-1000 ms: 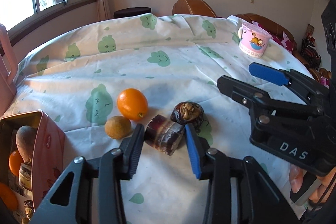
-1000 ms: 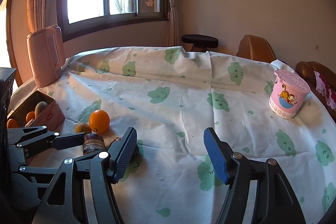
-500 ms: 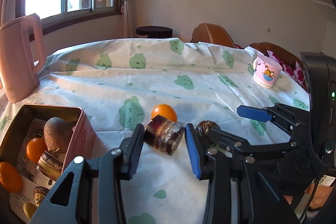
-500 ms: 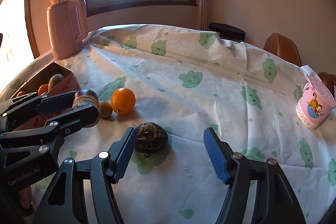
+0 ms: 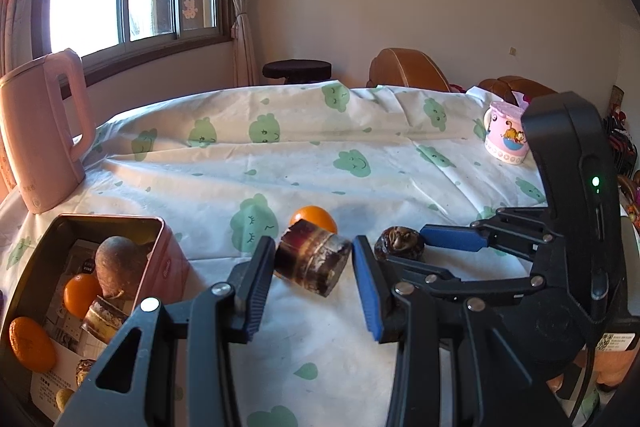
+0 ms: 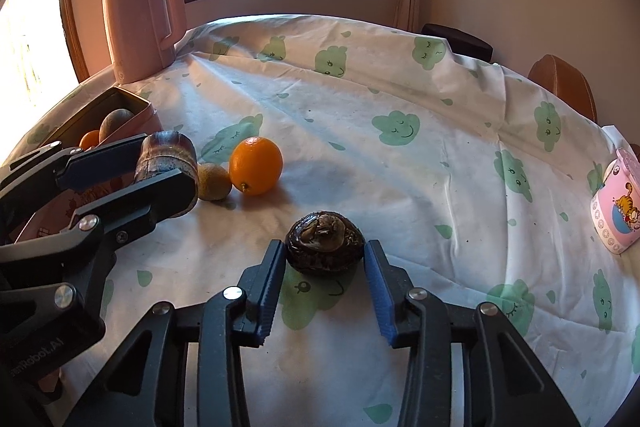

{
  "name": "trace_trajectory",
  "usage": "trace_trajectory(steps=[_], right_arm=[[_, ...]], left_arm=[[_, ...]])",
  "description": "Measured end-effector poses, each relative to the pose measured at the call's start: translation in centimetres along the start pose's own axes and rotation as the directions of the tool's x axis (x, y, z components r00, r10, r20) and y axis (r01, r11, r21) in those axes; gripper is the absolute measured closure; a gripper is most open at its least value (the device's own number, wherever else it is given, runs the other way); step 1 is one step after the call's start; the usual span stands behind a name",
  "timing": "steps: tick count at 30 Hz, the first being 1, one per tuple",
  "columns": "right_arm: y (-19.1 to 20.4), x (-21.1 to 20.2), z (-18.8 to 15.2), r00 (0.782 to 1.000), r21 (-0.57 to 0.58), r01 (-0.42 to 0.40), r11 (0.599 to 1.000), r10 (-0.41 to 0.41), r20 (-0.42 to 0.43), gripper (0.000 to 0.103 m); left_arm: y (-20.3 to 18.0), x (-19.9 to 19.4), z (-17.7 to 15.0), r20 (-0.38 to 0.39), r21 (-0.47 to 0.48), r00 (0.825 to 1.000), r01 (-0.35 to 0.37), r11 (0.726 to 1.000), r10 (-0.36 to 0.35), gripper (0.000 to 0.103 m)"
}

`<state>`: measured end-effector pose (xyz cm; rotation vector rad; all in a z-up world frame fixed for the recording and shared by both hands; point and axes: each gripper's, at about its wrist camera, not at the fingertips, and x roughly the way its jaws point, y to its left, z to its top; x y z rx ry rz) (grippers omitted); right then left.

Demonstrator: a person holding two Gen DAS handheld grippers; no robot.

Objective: Organize fruits

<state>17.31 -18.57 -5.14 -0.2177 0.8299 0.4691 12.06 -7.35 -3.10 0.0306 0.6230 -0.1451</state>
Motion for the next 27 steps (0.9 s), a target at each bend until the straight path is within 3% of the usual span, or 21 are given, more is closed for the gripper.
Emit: trace_trajectory(steps=[14,27], right_arm=[[0.7,-2.4,-0.3,0.987,-0.022,0.088,0.996,-0.084,0.137,0.061],[0.6,-4.3,-0.7,0.967,-0.008,0.085,0.996,-0.081,0.242,0.061]], left_arm=[[0.0,-1.1,-0.1,0.059,-0.001,0.998,-0.012,1.0,0.012,0.062],[-0.1,-1.7,-0.2,0.094,-0.001,0.995,-0.029,1.0,0.029,0.062]])
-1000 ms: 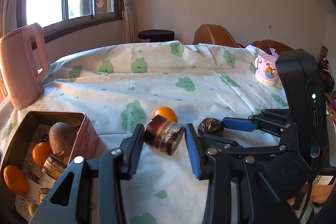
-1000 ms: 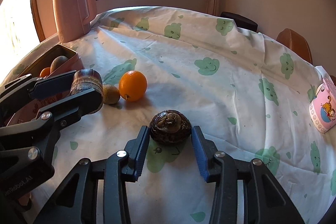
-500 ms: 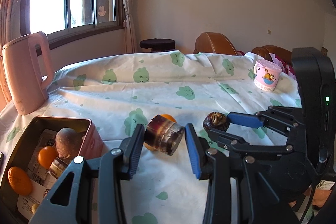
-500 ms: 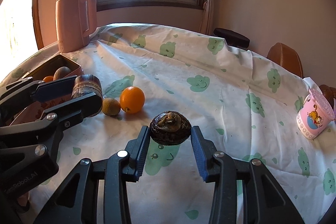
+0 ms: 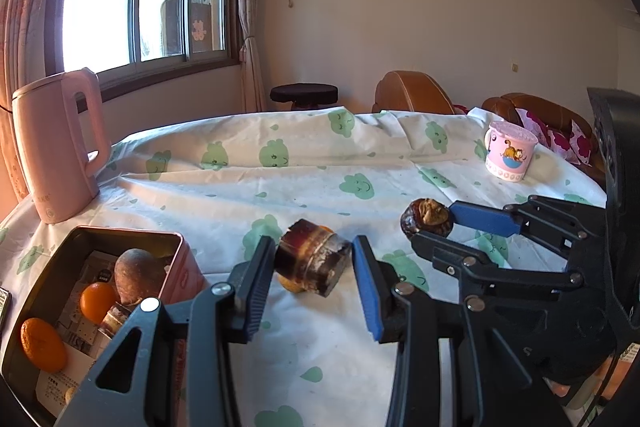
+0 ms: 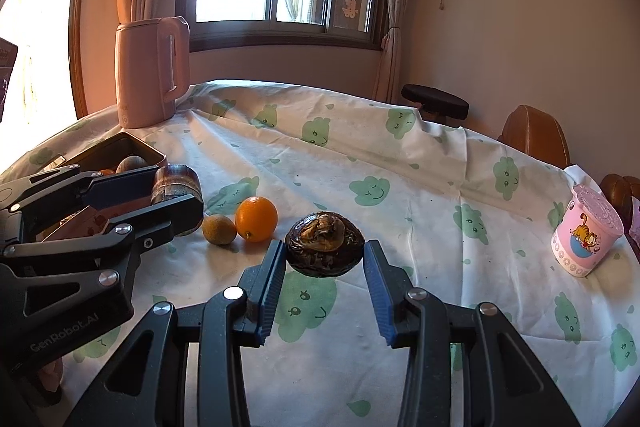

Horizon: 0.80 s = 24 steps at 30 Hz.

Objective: Organize fruits

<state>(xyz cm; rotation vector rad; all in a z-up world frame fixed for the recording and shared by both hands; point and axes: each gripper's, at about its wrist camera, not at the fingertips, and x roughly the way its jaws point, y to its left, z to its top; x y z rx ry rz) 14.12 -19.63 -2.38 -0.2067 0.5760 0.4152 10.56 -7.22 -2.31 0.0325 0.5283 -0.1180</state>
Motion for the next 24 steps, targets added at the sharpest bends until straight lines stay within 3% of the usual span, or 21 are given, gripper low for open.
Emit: trace_trajectory(steps=[24], right_arm=[[-0.5,-2.4,-0.3,0.992,0.028,0.005,1.0,-0.008,0.125,0.061]], left_arm=[[0.0,-1.2,-0.1,0.057,-0.005,0.998,-0.026,1.0,0.027,0.062]])
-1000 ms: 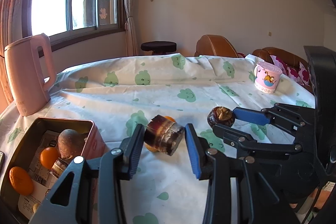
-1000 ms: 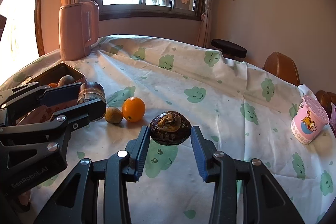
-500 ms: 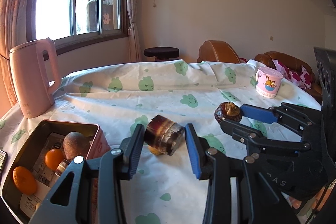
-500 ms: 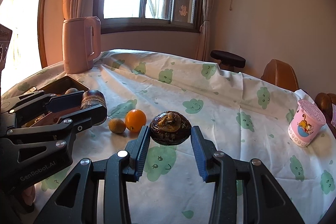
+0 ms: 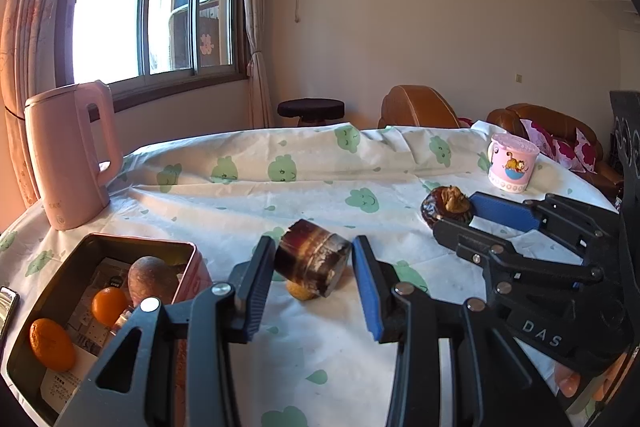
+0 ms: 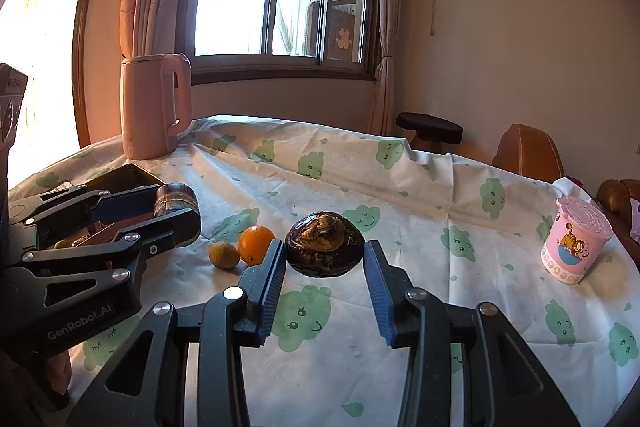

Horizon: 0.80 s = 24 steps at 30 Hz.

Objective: Organize fruits

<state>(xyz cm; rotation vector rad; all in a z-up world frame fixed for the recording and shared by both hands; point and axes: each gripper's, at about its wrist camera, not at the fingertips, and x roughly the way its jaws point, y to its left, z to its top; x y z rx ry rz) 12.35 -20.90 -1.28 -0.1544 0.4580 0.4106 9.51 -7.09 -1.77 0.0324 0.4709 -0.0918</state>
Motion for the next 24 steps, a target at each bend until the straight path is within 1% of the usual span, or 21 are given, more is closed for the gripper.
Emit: trace_trajectory(steps=[24], right_arm=[[-0.5,-1.7,-0.2,0.996,0.031,0.025,0.999,-0.028,0.085,0.061]], left_arm=[[0.0,-1.2,0.0,0.065,0.006,0.998,-0.016,1.0,0.015,0.062]])
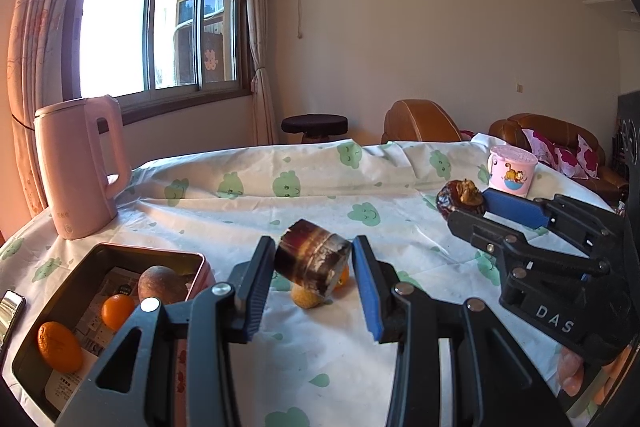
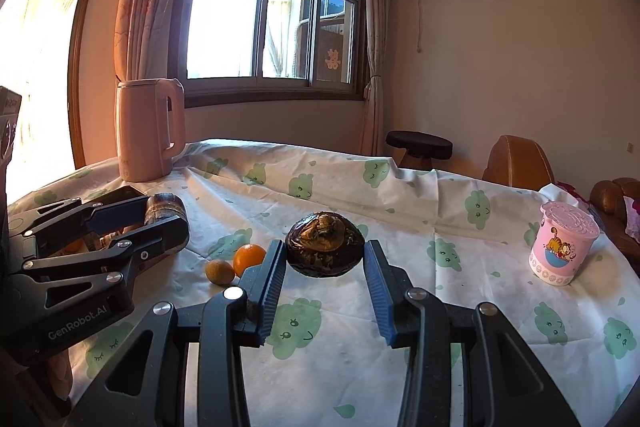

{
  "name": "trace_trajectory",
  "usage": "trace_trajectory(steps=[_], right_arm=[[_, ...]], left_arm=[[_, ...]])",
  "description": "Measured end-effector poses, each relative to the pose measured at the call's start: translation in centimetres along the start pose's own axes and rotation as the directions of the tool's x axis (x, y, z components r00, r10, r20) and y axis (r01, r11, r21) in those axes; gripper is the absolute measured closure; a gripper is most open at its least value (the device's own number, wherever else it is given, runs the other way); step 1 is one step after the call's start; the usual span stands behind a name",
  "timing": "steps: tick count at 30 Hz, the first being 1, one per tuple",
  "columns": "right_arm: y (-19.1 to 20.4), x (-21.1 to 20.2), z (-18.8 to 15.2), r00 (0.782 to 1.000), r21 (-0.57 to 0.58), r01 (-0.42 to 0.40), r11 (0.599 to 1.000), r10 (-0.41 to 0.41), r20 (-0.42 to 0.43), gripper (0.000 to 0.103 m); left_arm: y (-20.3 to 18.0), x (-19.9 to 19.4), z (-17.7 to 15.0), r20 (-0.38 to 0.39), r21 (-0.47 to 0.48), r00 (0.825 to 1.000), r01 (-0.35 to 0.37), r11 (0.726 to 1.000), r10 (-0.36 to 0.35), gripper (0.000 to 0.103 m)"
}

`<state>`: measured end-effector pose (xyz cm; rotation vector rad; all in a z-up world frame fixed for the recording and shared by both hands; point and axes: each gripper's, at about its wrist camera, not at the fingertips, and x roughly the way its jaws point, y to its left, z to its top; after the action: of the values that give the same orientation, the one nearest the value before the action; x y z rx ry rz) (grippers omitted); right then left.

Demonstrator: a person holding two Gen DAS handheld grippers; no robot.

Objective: Organize fruits

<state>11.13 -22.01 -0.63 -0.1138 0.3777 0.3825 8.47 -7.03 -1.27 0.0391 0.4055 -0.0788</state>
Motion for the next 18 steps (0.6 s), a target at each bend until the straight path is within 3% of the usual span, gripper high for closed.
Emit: trace_trajectory(steps=[18], right_arm=[[-0.3,-1.1,-0.1,0.998,0.02,0.021,1.0,-0.022,0.057,0.061]], left_arm=[[-0.2,-0.9,-0.1,0.046,0.008,0.999,-0.011,1.0,0.011,0.062]])
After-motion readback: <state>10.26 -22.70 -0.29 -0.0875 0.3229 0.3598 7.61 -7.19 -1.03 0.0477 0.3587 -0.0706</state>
